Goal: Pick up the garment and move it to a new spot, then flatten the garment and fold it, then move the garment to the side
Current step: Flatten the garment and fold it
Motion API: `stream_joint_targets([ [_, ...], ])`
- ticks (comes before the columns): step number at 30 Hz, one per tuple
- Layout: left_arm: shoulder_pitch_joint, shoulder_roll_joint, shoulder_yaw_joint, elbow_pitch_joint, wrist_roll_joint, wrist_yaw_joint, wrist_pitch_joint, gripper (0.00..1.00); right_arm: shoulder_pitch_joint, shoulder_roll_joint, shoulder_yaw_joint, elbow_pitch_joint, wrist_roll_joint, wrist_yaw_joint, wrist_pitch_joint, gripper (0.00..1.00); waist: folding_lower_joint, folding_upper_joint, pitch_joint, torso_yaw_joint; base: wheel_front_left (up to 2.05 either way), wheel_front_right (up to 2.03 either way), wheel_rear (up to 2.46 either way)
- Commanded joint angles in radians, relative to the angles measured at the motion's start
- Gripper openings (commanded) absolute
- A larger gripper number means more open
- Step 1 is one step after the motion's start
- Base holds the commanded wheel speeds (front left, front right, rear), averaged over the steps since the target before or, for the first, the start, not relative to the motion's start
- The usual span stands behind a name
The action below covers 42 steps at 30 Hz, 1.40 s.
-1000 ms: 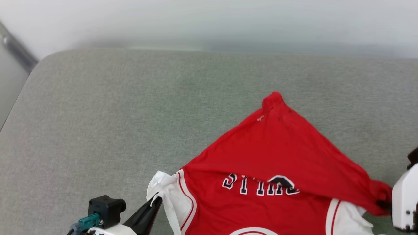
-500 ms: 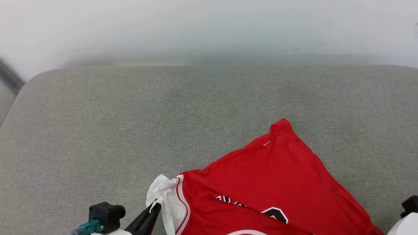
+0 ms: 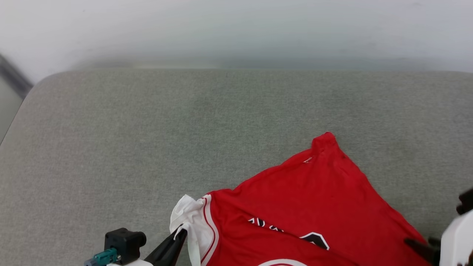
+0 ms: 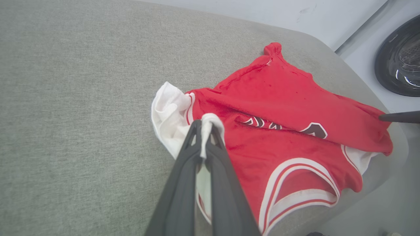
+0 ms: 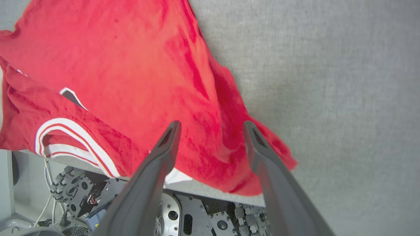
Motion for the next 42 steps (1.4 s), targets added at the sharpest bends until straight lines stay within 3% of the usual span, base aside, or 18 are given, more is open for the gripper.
stream_joint_targets([
  [1,-0.014,-0.002,-0.001,-0.006,0.008,-0.005,-0.005,0.00,-0.041,-0.010,0.010,-0.021,0.011,0.000,0.010,1.00,0.0000,0.0000,0.021,0.018,0.00,0.00,0.00],
  [9,-0.048,0.004,-0.009,-0.041,0.034,-0.013,0.000,0.00,-0.284,-0.010,0.096,-0.019,-0.014,0.000,0.076,1.00,0.0000,0.0000,0.120,0.101,0.00,0.00,0.00],
  [20,-0.116,-0.032,-0.030,-0.050,0.054,-0.034,0.002,0.00,-0.600,-0.014,0.167,0.234,-0.139,0.000,0.119,1.00,0.0000,0.0000,0.240,0.234,0.00,0.00,0.00],
  [27,-0.140,-0.058,-0.040,-0.037,0.058,-0.049,-0.011,0.00,-0.669,-0.069,0.194,0.359,-0.193,0.000,0.116,1.00,0.0000,0.0000,0.301,0.295,0.00,0.00,0.00],
  [34,-0.153,-0.068,-0.040,-0.017,0.055,-0.059,-0.023,0.00,-0.639,-0.106,0.239,0.444,-0.204,-0.001,0.140,1.00,0.0000,0.0000,0.335,0.327,0.00,0.00,0.00],
  [35,-0.155,-0.069,-0.039,-0.015,0.055,-0.060,-0.023,0.00,-0.633,-0.106,0.242,0.453,-0.198,-0.001,0.141,0.60,0.0000,0.0000,0.336,0.329,0.00,0.00,0.00],
  [36,-0.155,-0.069,-0.039,-0.015,0.055,-0.060,-0.023,0.00,-0.633,-0.106,0.242,0.453,-0.198,-0.001,0.141,0.60,0.0000,0.0000,0.336,0.329,0.00,0.00,0.00],
  [37,-0.157,-0.069,-0.038,-0.014,0.054,-0.061,-0.025,0.00,-0.629,-0.103,0.240,0.459,-0.194,-0.001,0.138,0.24,0.0000,0.0000,0.336,0.331,0.00,0.00,0.00],
  [38,-0.159,-0.069,-0.038,-0.012,0.053,-0.062,-0.027,0.00,-0.627,-0.098,0.236,0.463,-0.189,-0.001,0.131,0.02,0.0000,0.0000,0.336,0.332,0.00,0.00,0.00],
  [42,-0.162,-0.066,-0.036,-0.009,0.053,-0.063,-0.030,0.00,-0.614,-0.090,0.236,0.473,-0.184,0.000,0.114,0.00,0.0000,0.0000,0.323,0.328,0.00,0.00,0.00],
])
